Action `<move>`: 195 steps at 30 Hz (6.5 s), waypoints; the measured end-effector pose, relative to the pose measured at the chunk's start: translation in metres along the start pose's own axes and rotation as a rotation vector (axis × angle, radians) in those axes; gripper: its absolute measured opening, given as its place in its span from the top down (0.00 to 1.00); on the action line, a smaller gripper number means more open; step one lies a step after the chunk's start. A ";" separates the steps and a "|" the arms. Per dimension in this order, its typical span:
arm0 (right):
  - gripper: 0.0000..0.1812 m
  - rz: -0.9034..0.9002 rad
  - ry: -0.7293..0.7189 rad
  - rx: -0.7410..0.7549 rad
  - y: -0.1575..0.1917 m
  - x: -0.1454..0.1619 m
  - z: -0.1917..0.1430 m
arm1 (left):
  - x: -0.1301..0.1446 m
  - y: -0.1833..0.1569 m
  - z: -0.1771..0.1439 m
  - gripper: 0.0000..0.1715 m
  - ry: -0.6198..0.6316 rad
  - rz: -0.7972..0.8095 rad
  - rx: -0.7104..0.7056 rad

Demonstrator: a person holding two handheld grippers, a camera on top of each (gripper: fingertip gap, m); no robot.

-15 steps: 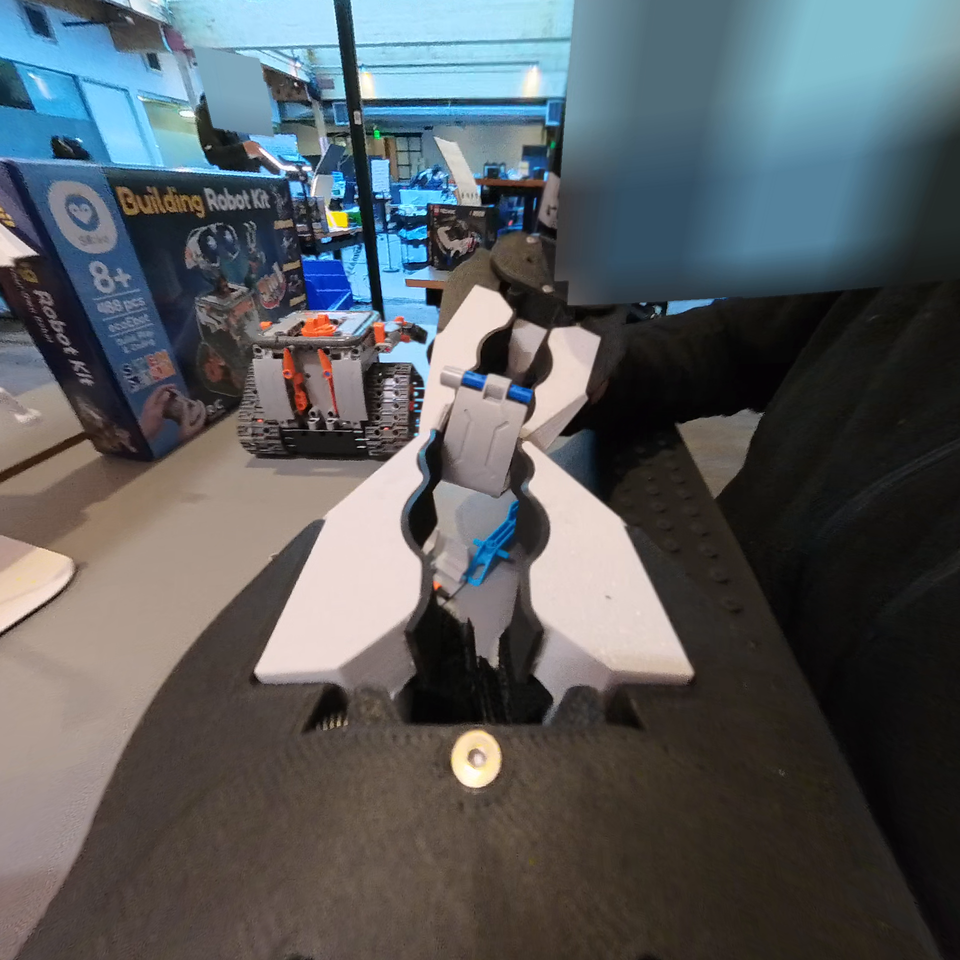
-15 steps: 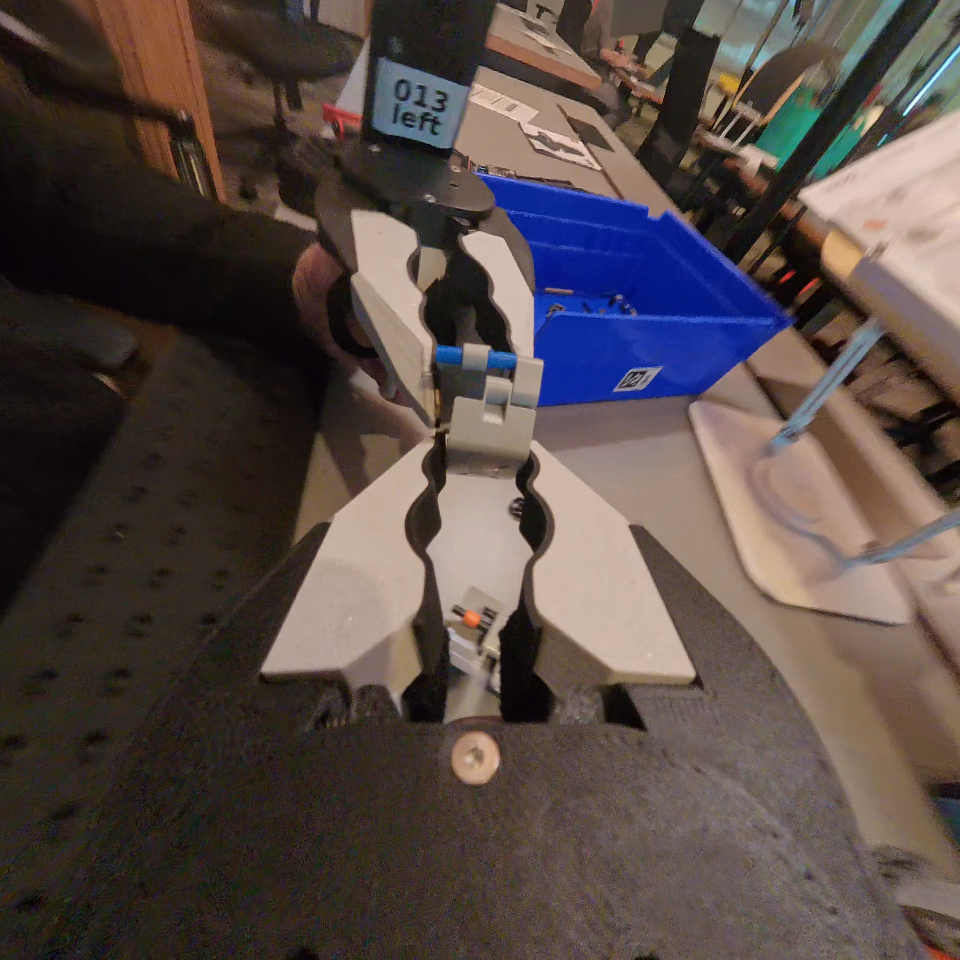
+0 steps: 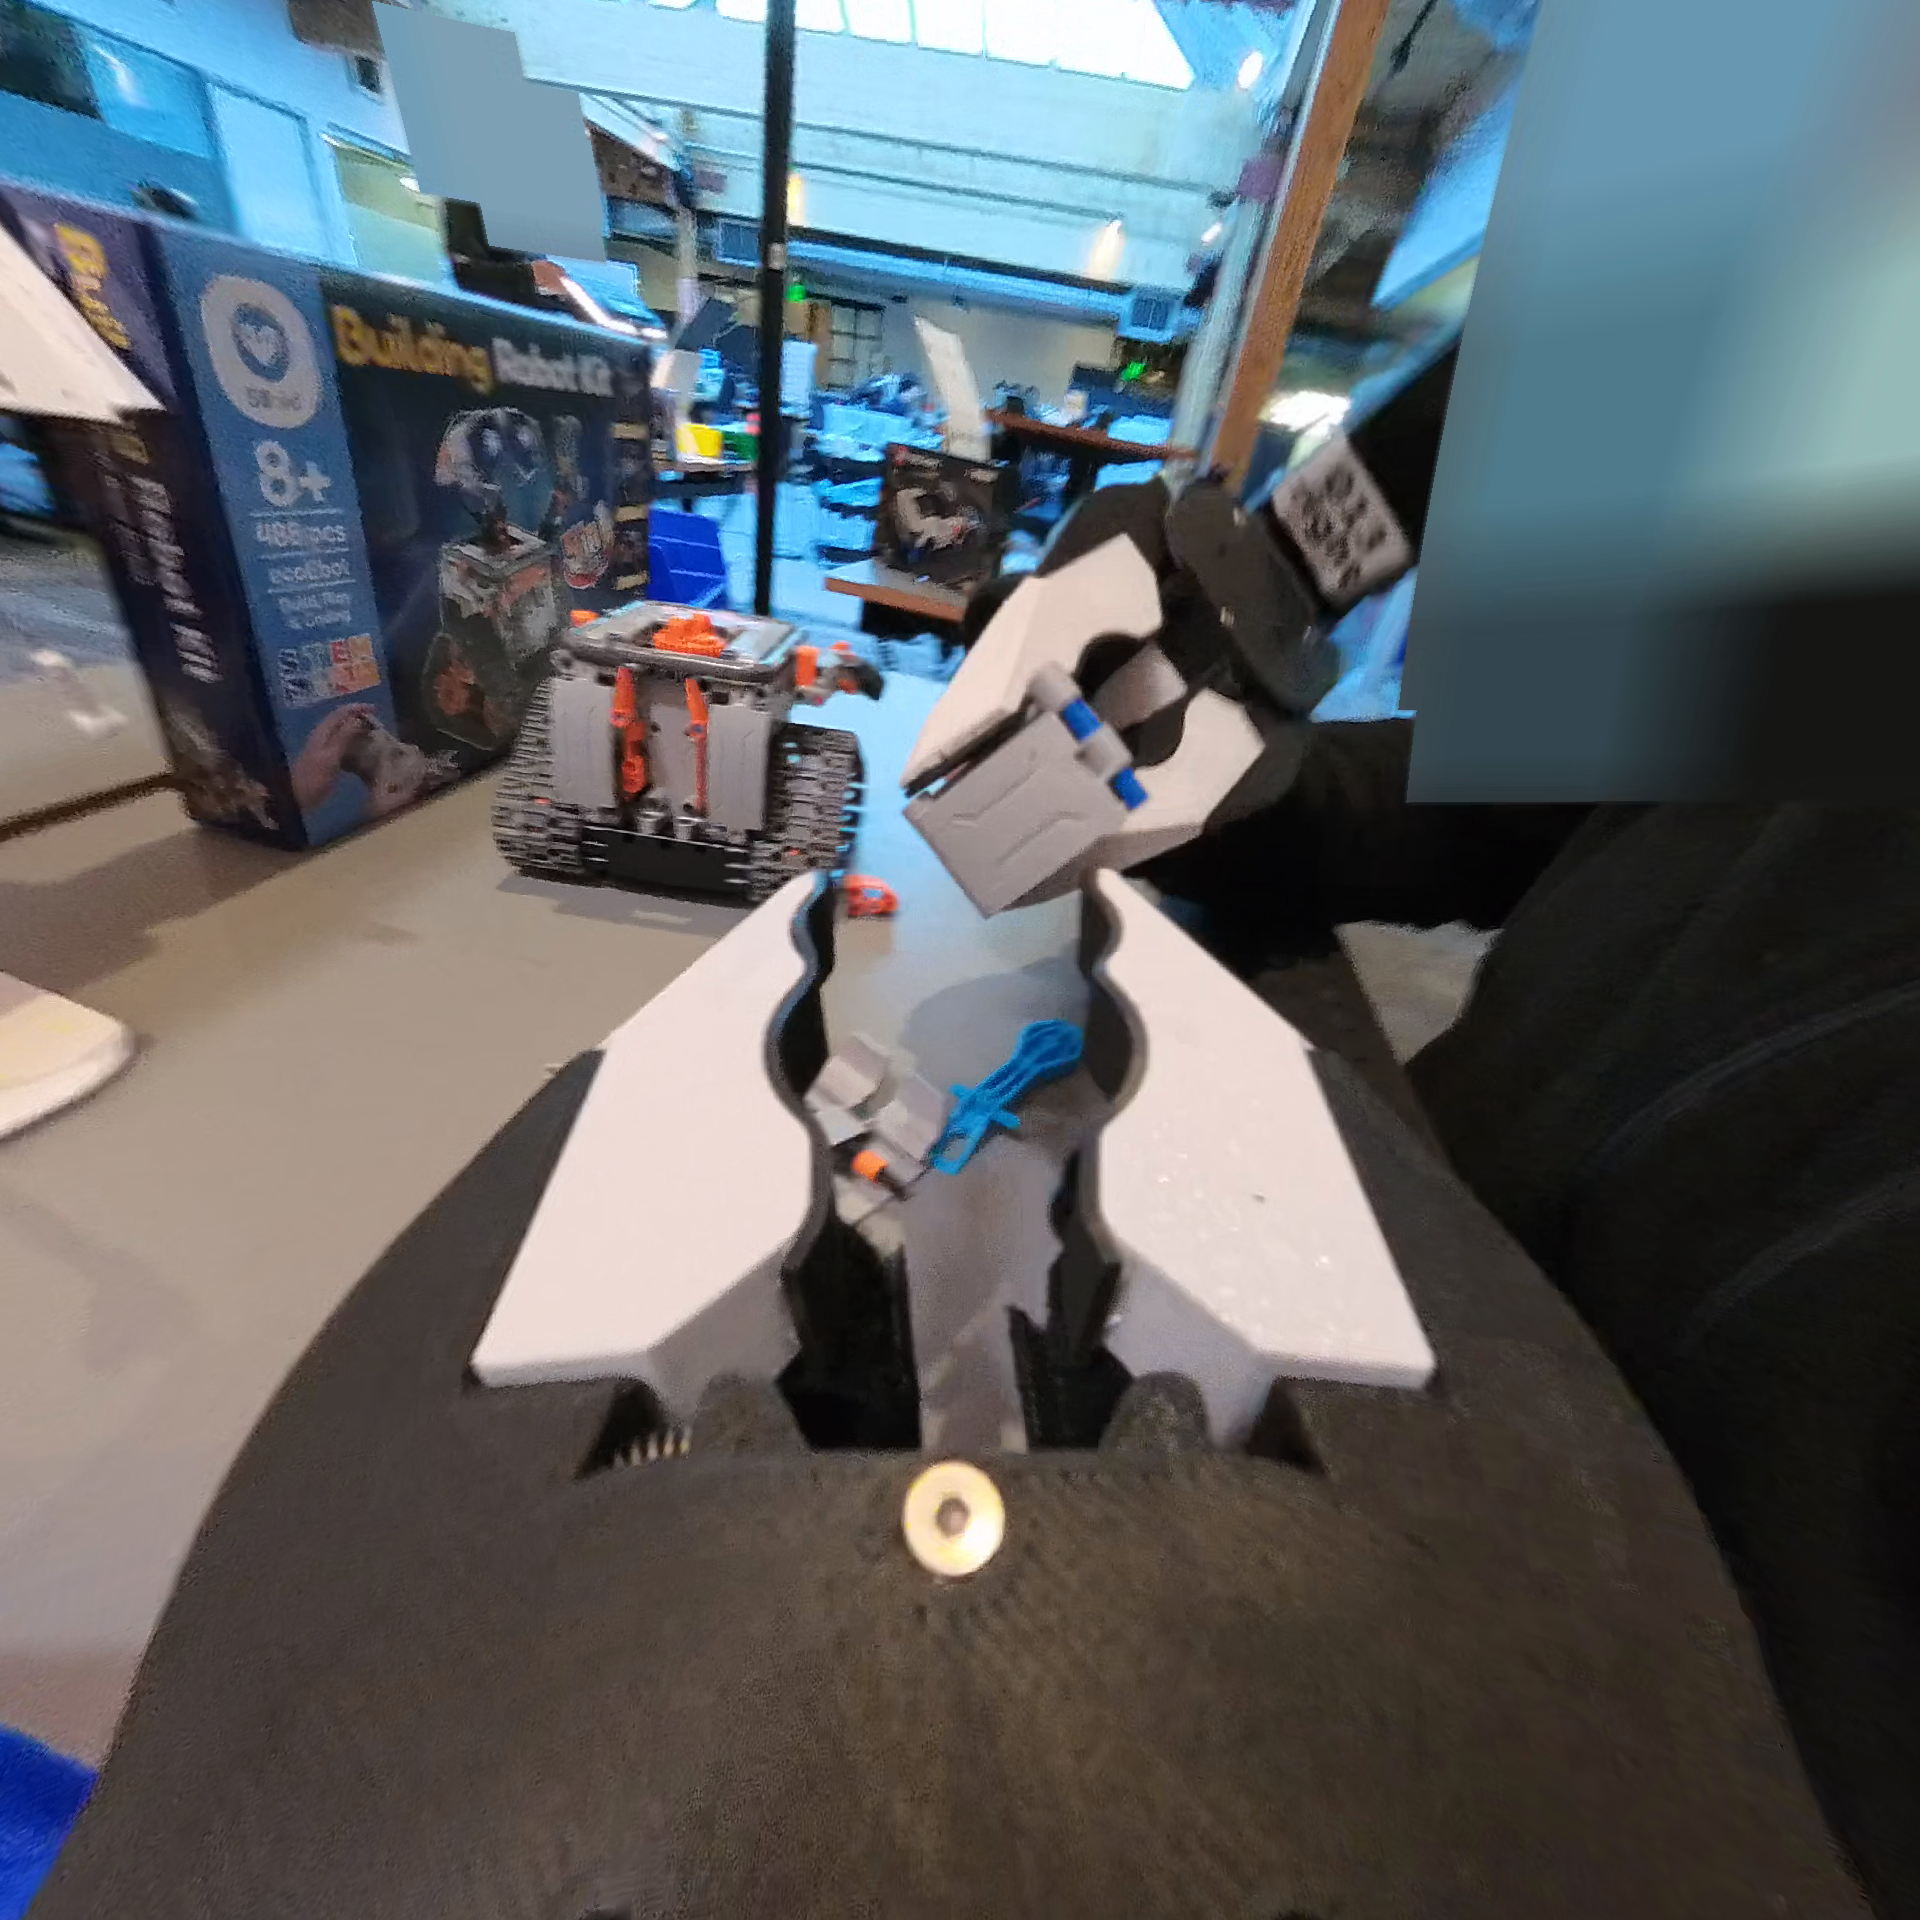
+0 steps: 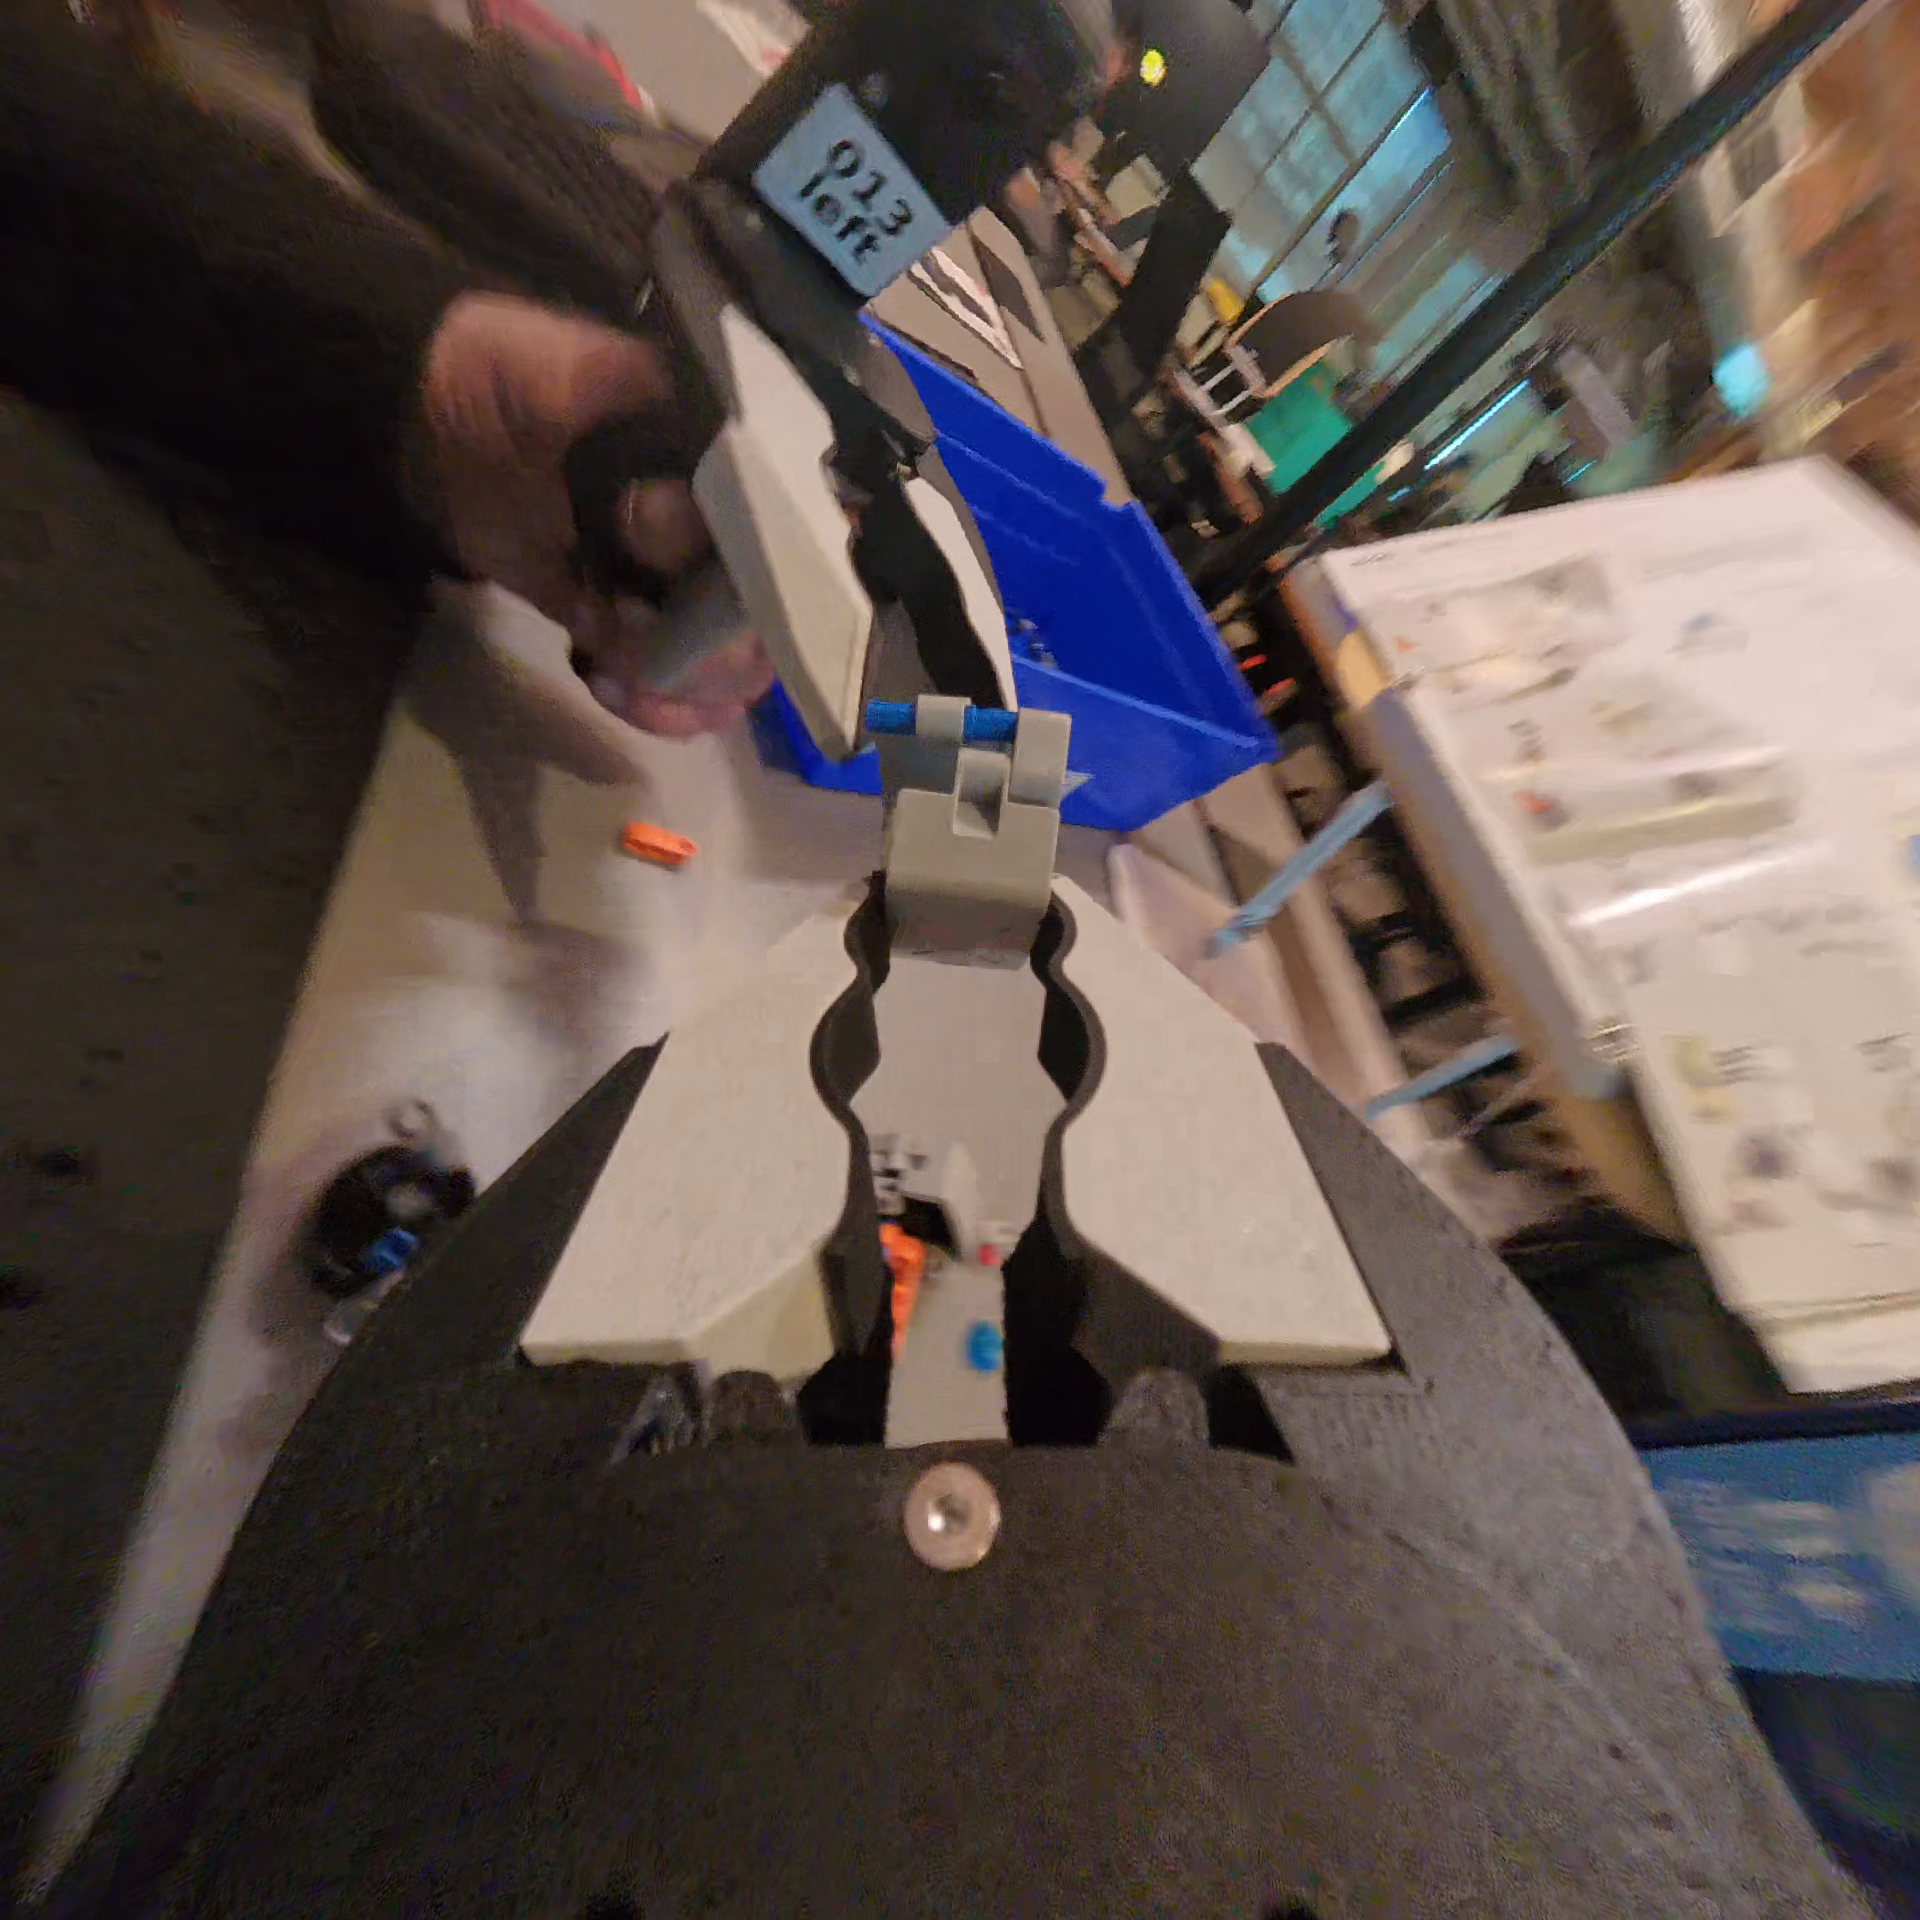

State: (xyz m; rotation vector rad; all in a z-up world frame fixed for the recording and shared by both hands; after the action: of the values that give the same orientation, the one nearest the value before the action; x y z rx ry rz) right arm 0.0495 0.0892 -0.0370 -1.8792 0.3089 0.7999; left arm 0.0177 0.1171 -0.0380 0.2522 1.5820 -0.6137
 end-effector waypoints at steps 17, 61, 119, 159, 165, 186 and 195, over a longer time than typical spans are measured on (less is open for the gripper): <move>0.77 -0.090 -0.019 -0.083 0.013 -0.002 -0.012 | 0.016 -0.021 0.013 0.73 0.155 0.198 0.050; 0.89 0.124 0.158 -0.123 0.032 0.013 0.015 | 0.049 -0.007 0.010 0.86 0.389 0.344 -0.273; 0.98 -0.706 0.258 -0.124 0.077 0.022 0.028 | 0.094 -0.004 -0.003 0.83 0.540 -0.244 -0.173; 0.98 0.323 0.173 -0.430 0.037 0.032 0.016 | 0.071 -0.004 -0.015 0.64 0.485 0.064 -0.247; 0.98 0.532 0.198 -0.519 0.036 0.023 0.023 | 0.058 -0.032 0.006 0.84 0.491 0.500 -0.283; 0.80 -0.164 0.090 -0.180 0.022 -0.044 -0.006 | -0.010 -0.043 -0.013 0.97 -0.103 -0.449 0.242; 0.89 -0.137 0.120 -0.063 0.020 -0.044 -0.004 | -0.023 -0.050 -0.008 0.97 -0.195 -0.530 0.281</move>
State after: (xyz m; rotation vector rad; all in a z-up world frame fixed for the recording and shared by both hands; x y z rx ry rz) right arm 0.0070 0.0709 -0.0222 -1.9888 0.2286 0.6129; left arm -0.0118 0.0843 -0.0042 -0.0267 1.3708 -1.2380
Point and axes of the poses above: each gripper's, where its closed fingertips meet, z out along the fingers, x out of its underside, y = z × x across the jaws, the point moved 2 cm from there along -z, back along the fingers, and after that the axes turned 4 degrees about -z, right-handed, at the moved point
